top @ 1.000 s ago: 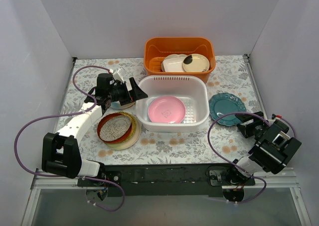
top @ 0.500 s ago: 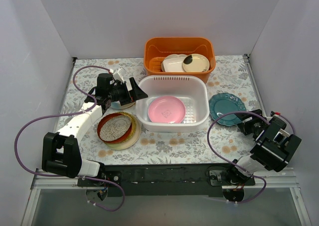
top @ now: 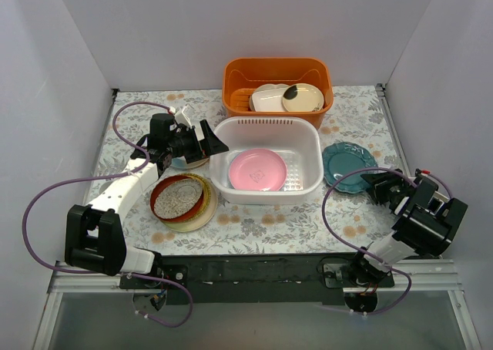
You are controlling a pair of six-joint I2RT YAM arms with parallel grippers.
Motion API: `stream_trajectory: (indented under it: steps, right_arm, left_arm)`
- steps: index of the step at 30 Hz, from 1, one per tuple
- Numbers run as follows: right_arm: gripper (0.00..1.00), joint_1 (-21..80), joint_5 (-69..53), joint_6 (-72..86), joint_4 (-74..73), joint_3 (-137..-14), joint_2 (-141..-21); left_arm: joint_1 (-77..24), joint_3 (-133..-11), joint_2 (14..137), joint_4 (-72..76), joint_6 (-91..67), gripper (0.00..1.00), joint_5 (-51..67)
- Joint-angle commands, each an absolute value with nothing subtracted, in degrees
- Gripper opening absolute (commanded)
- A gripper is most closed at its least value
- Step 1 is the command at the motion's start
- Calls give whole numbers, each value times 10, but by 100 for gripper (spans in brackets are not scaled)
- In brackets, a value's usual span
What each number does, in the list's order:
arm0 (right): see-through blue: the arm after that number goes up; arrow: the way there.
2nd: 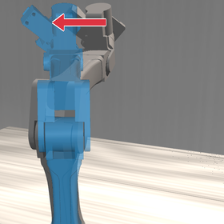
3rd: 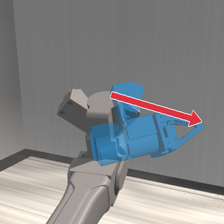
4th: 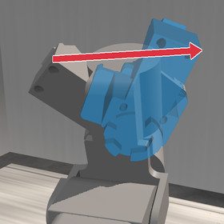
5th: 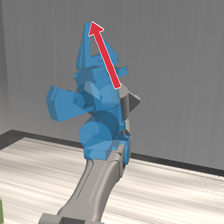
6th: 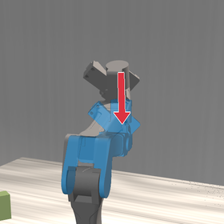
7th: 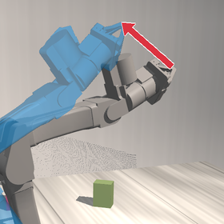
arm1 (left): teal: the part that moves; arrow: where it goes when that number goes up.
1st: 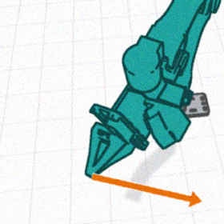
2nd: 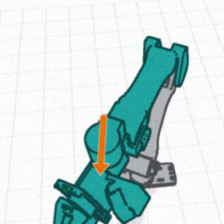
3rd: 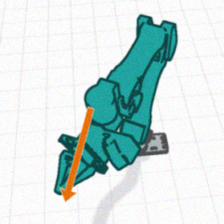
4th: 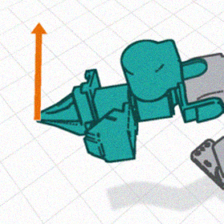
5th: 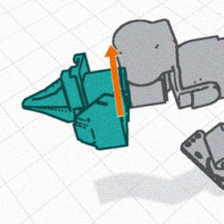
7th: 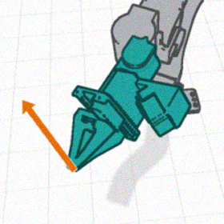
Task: Place the plates into the plastic bin on the countertop
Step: Pick up the plate at the center of the board.
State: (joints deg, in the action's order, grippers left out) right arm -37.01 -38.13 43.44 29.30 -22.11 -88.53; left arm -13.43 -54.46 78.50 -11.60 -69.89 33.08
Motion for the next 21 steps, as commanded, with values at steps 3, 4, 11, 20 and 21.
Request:
stream_trajectory:
  steps: [3, 4, 11, 20, 21]
  right_arm:
    - [32, -355, -318, 417, 249, -224, -905]
    - [24, -355, -318, 417, 250, -224, -905]
    - [1, -355, -329, 424, 266, -212, -904]
    - [1, -355, -341, 436, 286, -207, -900]
    - [1, -355, -343, 437, 287, -207, -897]
  left_arm:
    - [-135, -548, 775, -100, -697, 98, 352]
    - [-135, -548, 775, -101, -696, 98, 352]
    - [-135, -548, 770, -101, -694, 98, 350]
    - [-135, -548, 772, -101, -693, 98, 348]
    - [-135, -548, 772, -102, -693, 98, 348]
